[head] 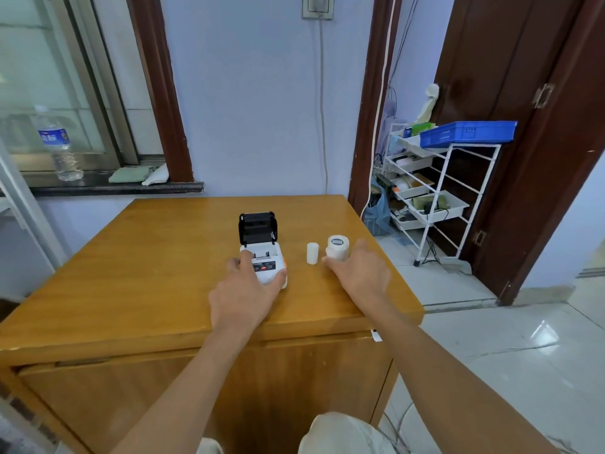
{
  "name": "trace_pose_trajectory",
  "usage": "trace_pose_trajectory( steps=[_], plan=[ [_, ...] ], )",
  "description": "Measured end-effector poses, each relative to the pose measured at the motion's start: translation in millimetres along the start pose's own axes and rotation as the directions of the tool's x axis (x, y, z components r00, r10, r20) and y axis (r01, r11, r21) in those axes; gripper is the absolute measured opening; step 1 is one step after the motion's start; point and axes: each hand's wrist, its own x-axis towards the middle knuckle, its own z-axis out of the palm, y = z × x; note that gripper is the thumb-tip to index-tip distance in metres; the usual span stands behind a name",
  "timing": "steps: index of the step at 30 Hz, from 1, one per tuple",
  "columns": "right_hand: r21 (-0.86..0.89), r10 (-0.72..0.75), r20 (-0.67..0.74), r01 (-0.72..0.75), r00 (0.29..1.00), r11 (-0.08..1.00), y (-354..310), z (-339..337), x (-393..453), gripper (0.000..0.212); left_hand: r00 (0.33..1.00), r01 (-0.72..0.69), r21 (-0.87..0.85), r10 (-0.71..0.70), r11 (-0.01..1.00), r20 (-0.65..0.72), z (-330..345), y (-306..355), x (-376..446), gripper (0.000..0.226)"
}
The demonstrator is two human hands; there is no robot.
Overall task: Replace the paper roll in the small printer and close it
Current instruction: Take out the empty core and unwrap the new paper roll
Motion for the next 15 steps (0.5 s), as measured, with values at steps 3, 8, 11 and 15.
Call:
trace_pose_trajectory(
  steps=[3, 8, 11, 15],
  plan=[
    [-0.039, 0.020, 0.014, -0.020, 1.000, 0.999, -6.0, 1.1, -0.6, 0.081, 1.000, 0.005, 0.000, -0.005, 1.000, 0.012, -1.3, 0.4, -0.8, 0.084],
    [-0.086, 0.053, 0.046, -0.049, 0.998, 0.995, -8.1, 3.8, 6.8, 0.081, 1.000, 0.002, -0.007, -0.002, 1.000, 0.012, -3.0, 1.0, -2.2, 0.082],
    [-0.072, 0.064, 0.026, -0.061, 0.998, 0.995, -9.6, 8.6, 10.7, 0.065, 1.000, 0.000, -0.005, 0.000, 1.000, 0.015, -1.8, 1.4, -1.1, 0.082],
    [-0.010, 0.064, 0.004, -0.064, 0.998, 0.998, -1.3, 12.8, 13.4, 0.040, 1.000, 0.008, -0.008, -0.008, 1.000, 0.024, -0.5, 0.0, -0.4, 0.082]
  ],
)
